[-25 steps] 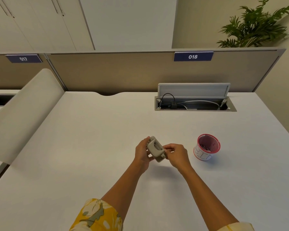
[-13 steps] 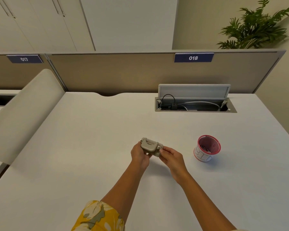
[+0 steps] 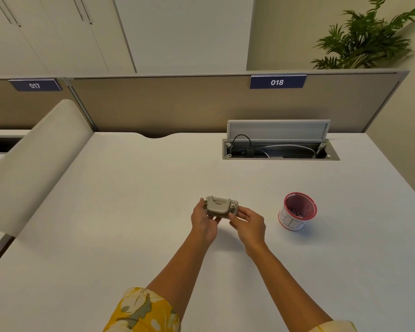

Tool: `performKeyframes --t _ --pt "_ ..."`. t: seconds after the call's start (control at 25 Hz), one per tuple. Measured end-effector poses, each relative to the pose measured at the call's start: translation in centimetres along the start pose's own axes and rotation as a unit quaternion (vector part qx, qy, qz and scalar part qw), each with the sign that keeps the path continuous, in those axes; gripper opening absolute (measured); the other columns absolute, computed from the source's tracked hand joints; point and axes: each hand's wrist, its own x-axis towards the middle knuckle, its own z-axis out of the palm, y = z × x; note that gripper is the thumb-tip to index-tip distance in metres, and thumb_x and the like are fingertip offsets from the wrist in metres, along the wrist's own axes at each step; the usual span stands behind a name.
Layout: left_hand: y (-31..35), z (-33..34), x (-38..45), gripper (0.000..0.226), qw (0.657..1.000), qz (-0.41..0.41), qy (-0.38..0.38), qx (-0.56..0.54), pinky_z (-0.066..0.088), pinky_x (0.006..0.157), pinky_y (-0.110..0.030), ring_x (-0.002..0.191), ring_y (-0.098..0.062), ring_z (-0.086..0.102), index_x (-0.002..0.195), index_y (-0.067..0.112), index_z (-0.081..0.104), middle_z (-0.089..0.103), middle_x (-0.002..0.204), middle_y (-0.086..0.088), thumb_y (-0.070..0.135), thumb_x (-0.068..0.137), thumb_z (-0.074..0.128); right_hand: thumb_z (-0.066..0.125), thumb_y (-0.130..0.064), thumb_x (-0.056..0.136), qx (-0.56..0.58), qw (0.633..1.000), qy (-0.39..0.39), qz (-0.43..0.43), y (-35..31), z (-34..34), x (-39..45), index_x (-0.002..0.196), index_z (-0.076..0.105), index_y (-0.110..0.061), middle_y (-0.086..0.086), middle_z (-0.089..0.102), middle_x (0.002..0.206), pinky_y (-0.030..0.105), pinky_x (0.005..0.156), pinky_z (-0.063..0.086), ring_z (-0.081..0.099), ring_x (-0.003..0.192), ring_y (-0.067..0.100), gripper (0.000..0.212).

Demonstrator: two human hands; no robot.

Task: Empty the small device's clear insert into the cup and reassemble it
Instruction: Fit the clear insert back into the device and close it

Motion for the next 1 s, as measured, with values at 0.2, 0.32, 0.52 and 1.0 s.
performKeyframes --t 0.2,0.32,0.52,1.0 --pt "-0.2 -0.2 0.0 0.032 0.998 0.016 -0.015 0.055 0.052 0.082 -0.04 0.102 -0.031 0.065 0.12 0.004 0.061 0.066 0.12 -0.02 0.02 0.093 0.066 0.076 -0.009 0.082 0.004 1.0 -0.005 0.01 0.2 -0.4 0.3 0.124 0.066 -0.017 -0.002 0.068 0.102 0.017 0.068 0.057 0.068 0.09 0.017 0.043" --pt "0.1 -0.8 0.0 0.036 0.994 0.014 -0.017 0.107 0.055 0.075 -0.036 0.099 -0.031 0.068 0.119 0.0 0.065 0.07 0.117 -0.021 0.014 0.087 0.072 0.073 -0.015 0.086 0.004 0.999 -0.028 0.027 -0.2 -1.2 1.2 0.123 0.067 -0.018 -0.003 0.071 0.101 0.025 0.079 0.058 0.068 0.089 0.014 0.038" --pt "0.4 -0.8 -0.3 0.03 0.994 -0.025 -0.041 0.101 0.057 0.079 -0.035 0.103 -0.032 0.068 0.118 -0.002 0.062 0.067 0.119 -0.023 0.013 0.093 0.066 0.072 -0.014 0.087 0.11 0.992 -0.036 0.05 -0.1 -1.8 1.5 0.12 0.068 -0.01 0.002 0.073 0.107 0.029 0.086 0.056 0.068 0.099 0.015 0.034" --pt "-0.5 -0.9 -0.6 0.031 0.981 -0.003 -0.09 0.174 0.057 0.089 -0.036 0.116 -0.035 0.065 0.124 -0.006 0.062 0.067 0.126 -0.024 0.012 0.1 0.056 0.074 0.0 0.079 -0.001 0.998 0.017 0.055 0.6 -0.8 1.5 0.12 0.065 -0.013 0.004 0.071 0.105 0.04 0.089 0.058 0.067 0.094 0.022 0.044"
